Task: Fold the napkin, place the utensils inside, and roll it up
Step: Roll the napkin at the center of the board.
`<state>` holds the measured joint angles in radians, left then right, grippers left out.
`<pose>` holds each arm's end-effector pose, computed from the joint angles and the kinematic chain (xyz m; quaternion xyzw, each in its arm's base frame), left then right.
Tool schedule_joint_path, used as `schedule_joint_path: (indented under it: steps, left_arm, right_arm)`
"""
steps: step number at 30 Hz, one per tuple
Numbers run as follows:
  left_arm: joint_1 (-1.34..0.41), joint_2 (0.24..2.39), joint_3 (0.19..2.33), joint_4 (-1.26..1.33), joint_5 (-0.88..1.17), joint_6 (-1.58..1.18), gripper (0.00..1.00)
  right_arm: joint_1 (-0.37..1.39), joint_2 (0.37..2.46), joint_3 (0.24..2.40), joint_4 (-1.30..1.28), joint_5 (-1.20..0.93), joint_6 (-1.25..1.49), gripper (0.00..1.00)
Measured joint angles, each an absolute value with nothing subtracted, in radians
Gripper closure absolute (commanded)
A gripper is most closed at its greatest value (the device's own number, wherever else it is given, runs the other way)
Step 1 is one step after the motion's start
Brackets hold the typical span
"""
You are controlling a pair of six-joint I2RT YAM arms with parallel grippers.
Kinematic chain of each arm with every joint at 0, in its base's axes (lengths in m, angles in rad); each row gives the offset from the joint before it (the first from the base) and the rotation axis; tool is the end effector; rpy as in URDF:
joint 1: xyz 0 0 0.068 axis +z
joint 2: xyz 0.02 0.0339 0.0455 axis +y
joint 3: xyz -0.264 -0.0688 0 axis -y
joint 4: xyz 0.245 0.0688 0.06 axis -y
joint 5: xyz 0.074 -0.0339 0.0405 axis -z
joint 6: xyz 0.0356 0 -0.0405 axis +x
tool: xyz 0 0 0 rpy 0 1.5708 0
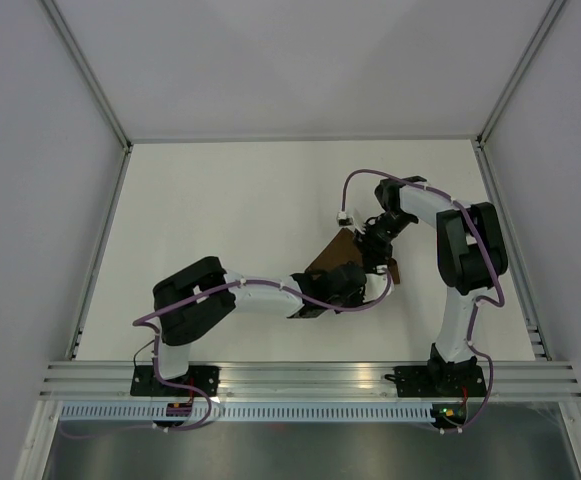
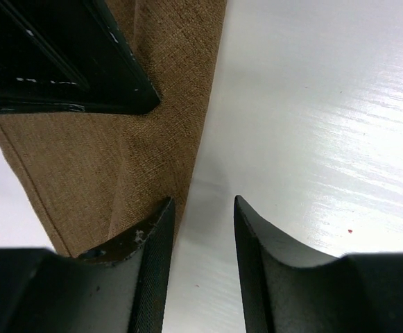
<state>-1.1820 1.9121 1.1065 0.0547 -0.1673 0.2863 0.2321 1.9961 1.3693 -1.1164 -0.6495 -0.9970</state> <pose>0.1575 -0.3689 0.1527 0.5876 0.7008 -0.1029 0.3912 0.3308 0.1003 0.1580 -0.5220 0.7873 0.3254 0.0429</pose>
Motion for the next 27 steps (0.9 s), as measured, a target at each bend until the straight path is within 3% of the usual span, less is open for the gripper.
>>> schedule_joint_path:
  steps: [21,22,23,27]
  left_arm:
    - [-1.223,1.966,1.106,0.197,-0.313,0.454,0.43]
    - [-1.222,1.972,1.107,0.200,-0.313,0.458,0.33]
    - [-1.219,1.979,1.107,0.204,-0.312,0.469,0.29]
    - [-1.202,1.990,1.125,0.221,-0.301,0.474,0.32]
  right_arm:
    - [0.231,2.065,1.429,-1.178,-0.655,-0.962,0.69]
    - [0.231,2.067,1.430,-1.180,-0.655,-0.962,0.69]
    - [0.231,2.071,1.433,-1.184,-0.656,-0.962,0.69]
    - [0.231,2.080,1.441,-1.194,-0.658,-0.960,0.69]
